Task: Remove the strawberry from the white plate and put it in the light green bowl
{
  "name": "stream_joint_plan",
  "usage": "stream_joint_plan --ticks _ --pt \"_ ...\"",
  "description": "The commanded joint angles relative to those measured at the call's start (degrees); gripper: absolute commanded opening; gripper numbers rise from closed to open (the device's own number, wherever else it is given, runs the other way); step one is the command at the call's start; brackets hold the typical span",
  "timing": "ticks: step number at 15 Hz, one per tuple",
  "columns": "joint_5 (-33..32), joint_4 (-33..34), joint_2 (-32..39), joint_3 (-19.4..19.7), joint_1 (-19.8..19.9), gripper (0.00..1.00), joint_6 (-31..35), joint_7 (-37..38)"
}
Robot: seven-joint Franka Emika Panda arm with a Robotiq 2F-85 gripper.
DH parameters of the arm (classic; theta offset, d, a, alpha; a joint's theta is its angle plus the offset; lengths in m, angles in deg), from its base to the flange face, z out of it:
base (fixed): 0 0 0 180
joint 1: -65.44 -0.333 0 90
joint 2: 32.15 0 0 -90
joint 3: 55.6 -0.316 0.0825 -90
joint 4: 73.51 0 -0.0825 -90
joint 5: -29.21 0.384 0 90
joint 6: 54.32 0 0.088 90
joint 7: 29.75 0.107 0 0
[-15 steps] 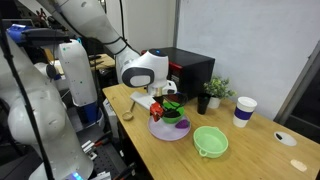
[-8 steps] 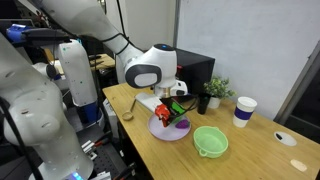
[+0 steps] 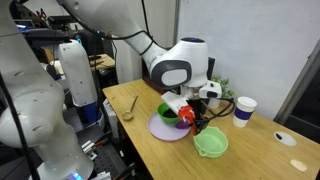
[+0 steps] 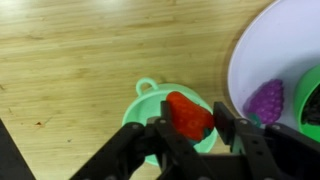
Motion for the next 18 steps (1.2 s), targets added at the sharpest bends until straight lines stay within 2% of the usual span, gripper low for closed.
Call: stream_joint_plan --ticks 1,5,9,14,18 --pt "0.07 11.35 10.98 -0.03 1.03 0.21 -2.1 4.32" --pt "1.18 20.72 20.09 -0.61 1.36 0.21 -5.74 8.49" --pt "4.58 24.41 25.32 -2.28 1.95 0.21 -4.06 9.97" --pt "8.71 24.43 27.63 -4.36 1.79 0.21 -2.33 11.92" --pt "8.31 22.59 29.19 -4.49 1.51 0.21 0.64 13.18"
